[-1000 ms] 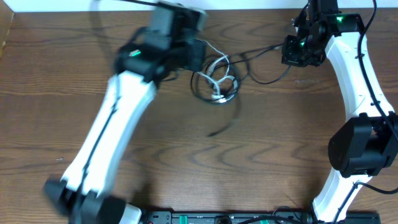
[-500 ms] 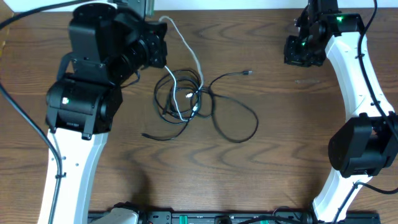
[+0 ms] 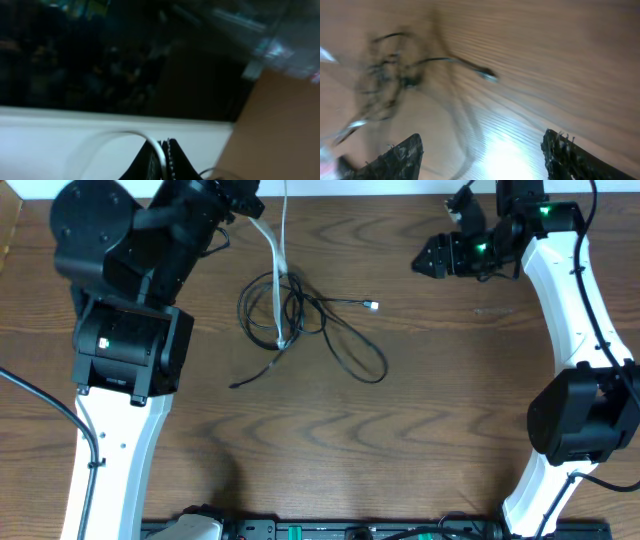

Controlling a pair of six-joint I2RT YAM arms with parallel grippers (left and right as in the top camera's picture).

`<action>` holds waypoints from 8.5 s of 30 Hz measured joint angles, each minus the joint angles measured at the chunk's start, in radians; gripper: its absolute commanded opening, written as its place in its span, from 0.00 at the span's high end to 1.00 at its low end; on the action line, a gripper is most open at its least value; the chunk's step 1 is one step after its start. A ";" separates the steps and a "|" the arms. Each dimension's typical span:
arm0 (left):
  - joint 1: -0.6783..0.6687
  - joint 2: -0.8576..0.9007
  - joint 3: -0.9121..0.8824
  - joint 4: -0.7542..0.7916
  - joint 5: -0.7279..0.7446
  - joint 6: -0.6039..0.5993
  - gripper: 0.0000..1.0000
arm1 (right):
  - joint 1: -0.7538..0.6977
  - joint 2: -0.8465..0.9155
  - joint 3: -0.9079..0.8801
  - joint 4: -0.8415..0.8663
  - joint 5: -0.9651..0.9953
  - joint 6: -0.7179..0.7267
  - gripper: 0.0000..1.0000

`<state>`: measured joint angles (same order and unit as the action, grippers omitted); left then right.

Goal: Untangle cables

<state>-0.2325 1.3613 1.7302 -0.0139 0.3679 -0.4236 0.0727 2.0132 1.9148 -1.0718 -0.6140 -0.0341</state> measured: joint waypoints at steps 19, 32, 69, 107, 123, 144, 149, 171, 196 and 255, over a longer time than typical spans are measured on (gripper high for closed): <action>0.000 0.008 0.002 -0.191 0.079 -0.138 0.92 | 0.177 0.000 0.000 0.167 -0.014 0.093 0.24; 0.000 0.116 0.008 -0.503 0.262 0.007 0.93 | 0.107 -0.100 -0.001 0.293 -0.323 -0.153 0.20; 0.000 0.169 0.008 -0.605 0.607 0.056 0.43 | 0.096 -0.111 -0.001 0.584 -0.429 0.059 0.99; 0.000 0.169 0.003 -0.693 0.350 0.092 0.37 | -0.640 0.255 -0.001 0.673 0.375 0.322 0.92; 0.000 0.208 0.003 -0.693 0.328 0.093 0.37 | -0.640 0.274 -0.003 0.481 0.440 0.314 0.01; 0.000 0.217 0.002 -0.774 0.216 0.199 0.37 | -0.617 0.000 0.001 0.093 0.554 0.314 0.01; 0.000 0.217 0.001 -0.819 0.140 0.231 0.37 | -0.558 0.000 0.001 0.053 0.474 0.249 0.01; 0.014 0.539 -0.002 -0.883 -0.225 0.372 0.37 | -0.076 0.002 0.001 0.055 0.289 0.128 0.01; 0.098 0.857 -0.003 -0.816 -0.132 0.630 0.92 | -0.080 0.007 0.001 0.013 0.300 0.128 0.03; 0.085 0.161 0.041 0.359 -0.006 -0.650 0.93 | 0.226 0.009 0.001 0.190 -0.176 -0.003 0.05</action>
<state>-0.1478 1.5227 1.7714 0.3454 0.3622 -1.0733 0.2989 2.0220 1.9160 -0.8818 -0.7902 -0.0368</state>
